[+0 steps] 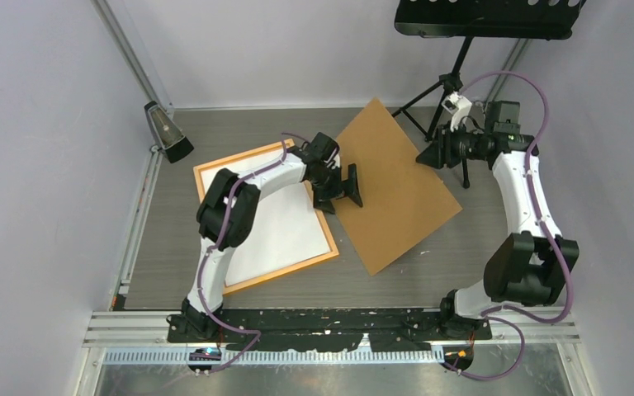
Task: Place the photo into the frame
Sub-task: Turn over the photo frame item at the center of the board.
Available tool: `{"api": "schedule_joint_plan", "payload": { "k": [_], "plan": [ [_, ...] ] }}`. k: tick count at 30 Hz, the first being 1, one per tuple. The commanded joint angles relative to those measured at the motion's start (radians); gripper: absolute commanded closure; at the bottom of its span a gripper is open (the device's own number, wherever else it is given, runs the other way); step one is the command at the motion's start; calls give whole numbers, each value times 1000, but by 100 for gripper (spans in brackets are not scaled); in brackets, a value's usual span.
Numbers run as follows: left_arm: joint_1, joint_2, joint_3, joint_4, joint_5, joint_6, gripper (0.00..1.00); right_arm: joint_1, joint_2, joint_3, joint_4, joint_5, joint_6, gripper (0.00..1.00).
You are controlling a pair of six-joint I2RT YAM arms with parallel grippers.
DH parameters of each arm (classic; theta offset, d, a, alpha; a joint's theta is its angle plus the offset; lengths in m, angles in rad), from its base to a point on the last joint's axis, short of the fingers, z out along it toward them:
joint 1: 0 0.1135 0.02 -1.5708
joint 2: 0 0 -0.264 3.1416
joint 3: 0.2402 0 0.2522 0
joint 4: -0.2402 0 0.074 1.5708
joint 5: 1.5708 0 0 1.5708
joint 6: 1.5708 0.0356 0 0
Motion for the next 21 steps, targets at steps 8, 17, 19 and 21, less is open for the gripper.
{"api": "schedule_joint_plan", "payload": {
  "k": [8, 17, 19, 21],
  "plan": [
    [-3, -133, -124, 166, 122, 12, 0, 284, -120, -15, -165, -195, 88, 65],
    [130, -343, -279, 198, 189, 80, 1, 398, -114, 31, -168, -189, 96, 64],
    [171, -382, -309, 183, 203, 105, 0, 423, -100, 48, -169, -149, 108, 65],
    [210, -423, -329, 150, 218, 140, 0, 447, -84, 78, -179, -74, 116, 67]
  ]
}}
